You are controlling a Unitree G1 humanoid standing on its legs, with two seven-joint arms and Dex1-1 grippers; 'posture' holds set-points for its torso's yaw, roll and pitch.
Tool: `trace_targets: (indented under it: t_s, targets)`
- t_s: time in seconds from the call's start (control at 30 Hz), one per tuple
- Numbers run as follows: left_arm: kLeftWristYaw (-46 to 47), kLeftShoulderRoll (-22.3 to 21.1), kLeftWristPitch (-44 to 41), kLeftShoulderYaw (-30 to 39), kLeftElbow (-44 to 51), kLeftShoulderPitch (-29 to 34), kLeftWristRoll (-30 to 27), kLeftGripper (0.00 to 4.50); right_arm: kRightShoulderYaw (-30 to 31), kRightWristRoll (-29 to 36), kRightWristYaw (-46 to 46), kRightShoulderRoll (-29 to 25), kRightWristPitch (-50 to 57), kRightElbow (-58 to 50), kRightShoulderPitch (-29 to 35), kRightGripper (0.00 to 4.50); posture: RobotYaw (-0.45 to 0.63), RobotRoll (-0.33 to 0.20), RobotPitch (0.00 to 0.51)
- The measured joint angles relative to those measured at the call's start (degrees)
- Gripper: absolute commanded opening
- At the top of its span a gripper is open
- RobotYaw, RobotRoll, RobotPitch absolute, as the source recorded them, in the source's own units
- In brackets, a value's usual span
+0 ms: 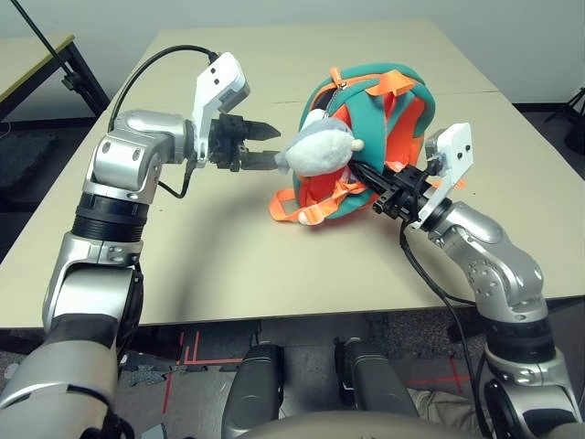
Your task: Put the pencil case into the backpack and zip it.
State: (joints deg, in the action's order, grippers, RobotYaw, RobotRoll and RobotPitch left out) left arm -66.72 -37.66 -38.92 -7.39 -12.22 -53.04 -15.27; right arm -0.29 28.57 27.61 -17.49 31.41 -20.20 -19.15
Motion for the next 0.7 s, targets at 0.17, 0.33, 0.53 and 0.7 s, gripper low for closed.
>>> trace_targets:
  t_s: [0.17, 0.33, 0.53, 0.7]
  targets:
    - [1.8, 0.8, 1.1, 0.7, -0.2, -0.1, -0.1, 0.0, 0.0, -0.2, 0.0, 0.2, 0.0, 0.0, 0.0, 0.1, 0.07, 0.0, 0.078]
    - [2.5, 5.3, 1.5, 1.4, -1.8, -0.1, -1.3, 0.0, 0.0, -0.4, 0.0, 0.3, 0.0, 0.0, 0.0, 0.1, 0.06, 0.0, 0.081]
    - [4.7, 10.8, 3.2, 1.5, -2.6, 1.5, -1.6, 0.0, 0.1, -0.4, 0.0, 0.4, 0.0, 0.0, 0.0, 0.1, 0.05, 0.0, 0.081]
    - [6.7, 12.4, 7.7, 1.5, -7.2, 1.8, -0.2, 0.0, 0.0, -0.4, -0.1, 0.4, 0.0, -0.1, 0.2, 0.1, 0.04, 0.0, 0.081]
